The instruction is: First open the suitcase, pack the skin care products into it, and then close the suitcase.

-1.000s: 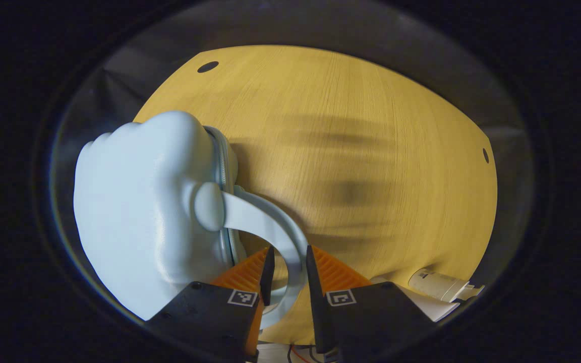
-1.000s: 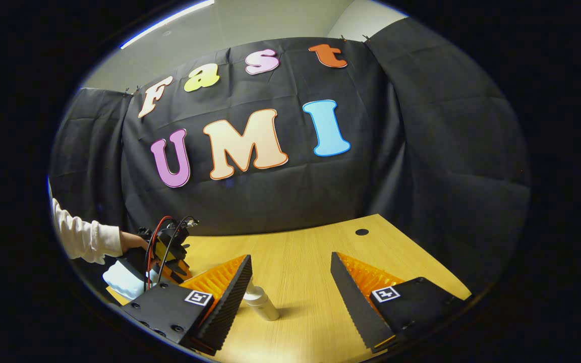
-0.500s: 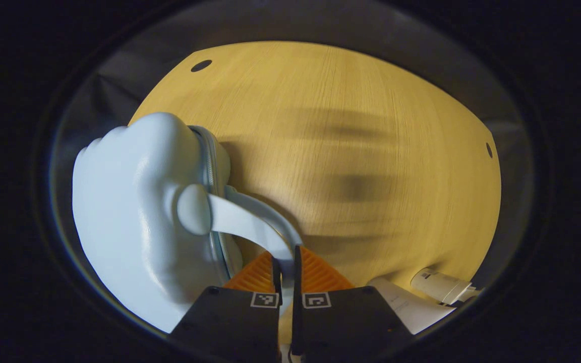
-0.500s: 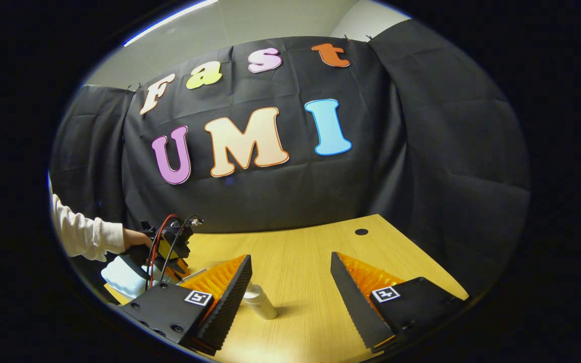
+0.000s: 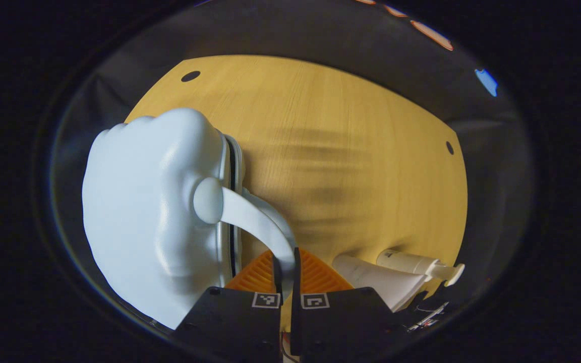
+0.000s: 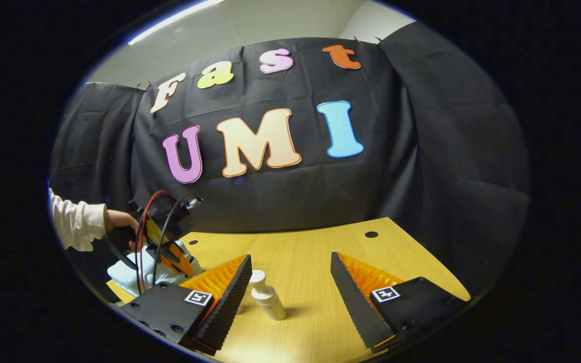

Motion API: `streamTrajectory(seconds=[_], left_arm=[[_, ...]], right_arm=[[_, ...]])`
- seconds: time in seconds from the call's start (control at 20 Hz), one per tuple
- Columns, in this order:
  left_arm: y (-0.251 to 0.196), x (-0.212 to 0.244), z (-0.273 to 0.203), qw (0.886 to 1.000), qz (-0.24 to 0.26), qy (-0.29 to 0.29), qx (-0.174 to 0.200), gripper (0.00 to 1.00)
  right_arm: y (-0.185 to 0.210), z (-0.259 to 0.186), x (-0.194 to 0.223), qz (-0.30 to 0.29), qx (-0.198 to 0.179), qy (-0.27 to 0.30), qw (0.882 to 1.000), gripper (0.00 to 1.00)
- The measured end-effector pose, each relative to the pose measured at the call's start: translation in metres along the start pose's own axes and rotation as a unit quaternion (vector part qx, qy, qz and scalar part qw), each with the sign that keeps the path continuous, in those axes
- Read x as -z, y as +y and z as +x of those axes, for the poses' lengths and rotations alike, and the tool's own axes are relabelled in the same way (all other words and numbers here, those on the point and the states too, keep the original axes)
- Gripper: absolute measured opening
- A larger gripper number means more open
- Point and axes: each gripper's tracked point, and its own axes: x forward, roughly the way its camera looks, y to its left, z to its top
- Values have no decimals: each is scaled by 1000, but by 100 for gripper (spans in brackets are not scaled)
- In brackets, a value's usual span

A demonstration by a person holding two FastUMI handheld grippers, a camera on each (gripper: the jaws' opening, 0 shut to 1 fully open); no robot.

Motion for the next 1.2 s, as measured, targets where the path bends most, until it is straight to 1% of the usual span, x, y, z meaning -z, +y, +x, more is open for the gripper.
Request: streamTrajectory(seconds=[0.15,0.25,0.4,0.55,0.65,0.75,0.8,1.0,1.2], left_arm=[[-1,-12,-28,999,7,-20,32,1],[1,-20,-53,998,12,-35,45,1],[16,-29,-93,997,16,-60,52,1],[43,-37,-133,995,-1,-77,56,1],[66,-47,-155,994,-17,-93,58,1],[96,-63,-178,992,-22,-116,45,1],[112,-70,-187,991,-22,-126,32,0],[186,-90,-217,987,-27,-158,-27,1],[248,-93,-223,980,-18,-177,-89,1]], right_arm=[[8,-4,-3,-3,-7,-3,1000,99],[14,-8,-3,-4,-10,-6,1000,98],[24,-14,-2,-7,-15,-7,1000,98],[35,-19,-5,-11,-20,-9,1000,98],[42,-23,-6,-17,-23,-11,1000,96],[50,-27,-8,-25,-26,-13,999,96],[54,-28,-10,-29,-28,-14,999,98],[67,-32,-11,-36,-30,-13,999,98],[79,-34,-8,-36,-31,-7,999,98]])
